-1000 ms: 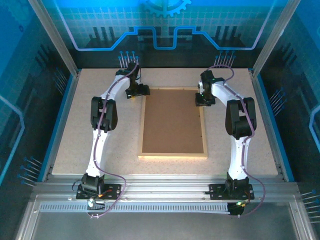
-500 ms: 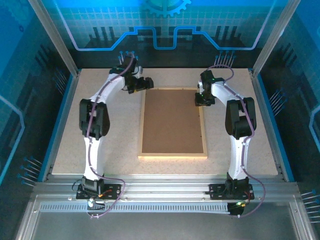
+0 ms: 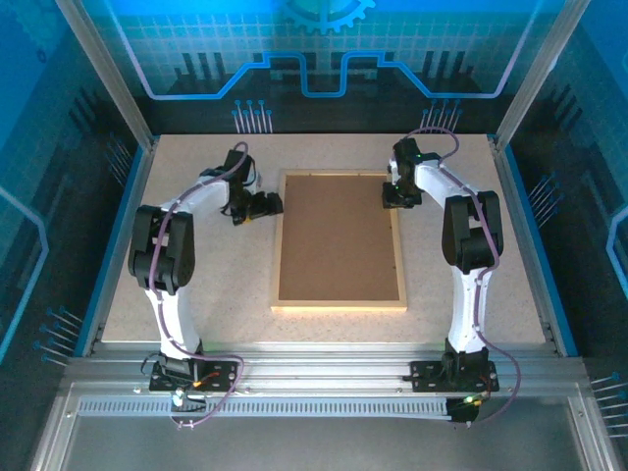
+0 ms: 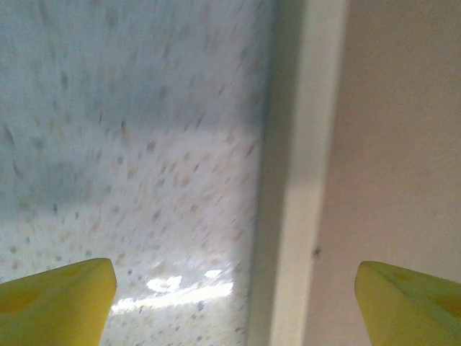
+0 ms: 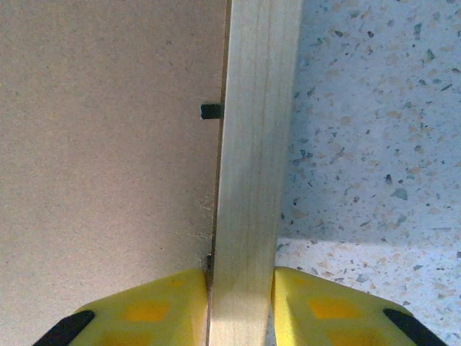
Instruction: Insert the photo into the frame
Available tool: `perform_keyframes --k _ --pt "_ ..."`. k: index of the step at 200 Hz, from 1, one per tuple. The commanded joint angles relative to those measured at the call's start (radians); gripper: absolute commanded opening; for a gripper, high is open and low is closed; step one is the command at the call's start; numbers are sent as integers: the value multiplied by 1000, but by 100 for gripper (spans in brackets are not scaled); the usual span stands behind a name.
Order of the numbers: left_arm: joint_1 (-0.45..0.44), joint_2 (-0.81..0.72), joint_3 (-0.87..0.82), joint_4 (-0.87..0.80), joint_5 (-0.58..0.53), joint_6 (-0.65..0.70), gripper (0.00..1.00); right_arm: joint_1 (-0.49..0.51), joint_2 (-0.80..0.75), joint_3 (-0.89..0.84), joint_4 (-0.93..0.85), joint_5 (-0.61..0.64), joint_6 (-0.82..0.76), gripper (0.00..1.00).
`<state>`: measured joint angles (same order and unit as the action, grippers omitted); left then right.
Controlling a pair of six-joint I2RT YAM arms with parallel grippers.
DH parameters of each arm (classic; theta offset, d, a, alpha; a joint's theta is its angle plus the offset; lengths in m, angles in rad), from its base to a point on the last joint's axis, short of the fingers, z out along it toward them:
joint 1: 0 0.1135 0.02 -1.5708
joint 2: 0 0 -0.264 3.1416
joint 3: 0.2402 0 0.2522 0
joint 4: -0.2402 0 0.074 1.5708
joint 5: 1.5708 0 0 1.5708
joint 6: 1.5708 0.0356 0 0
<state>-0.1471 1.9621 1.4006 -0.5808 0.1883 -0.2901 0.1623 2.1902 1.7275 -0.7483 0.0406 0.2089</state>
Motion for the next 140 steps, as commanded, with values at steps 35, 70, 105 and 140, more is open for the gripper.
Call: perform_keyframes --k 35,70,105,140 --pt "-23 -45 -90 108 21 -55 87 7 22 -33 9 -25 7 33" --pt "-38 -21 -73 108 2 -52 87 8 19 -32 6 -22 6 32" --pt "-38 4 -38 86 -27 -42 87 7 19 -27 3 -25 3 32" --pt "-39 -5 -39 63 -54 -34 87 8 22 -27 4 -25 0 32"
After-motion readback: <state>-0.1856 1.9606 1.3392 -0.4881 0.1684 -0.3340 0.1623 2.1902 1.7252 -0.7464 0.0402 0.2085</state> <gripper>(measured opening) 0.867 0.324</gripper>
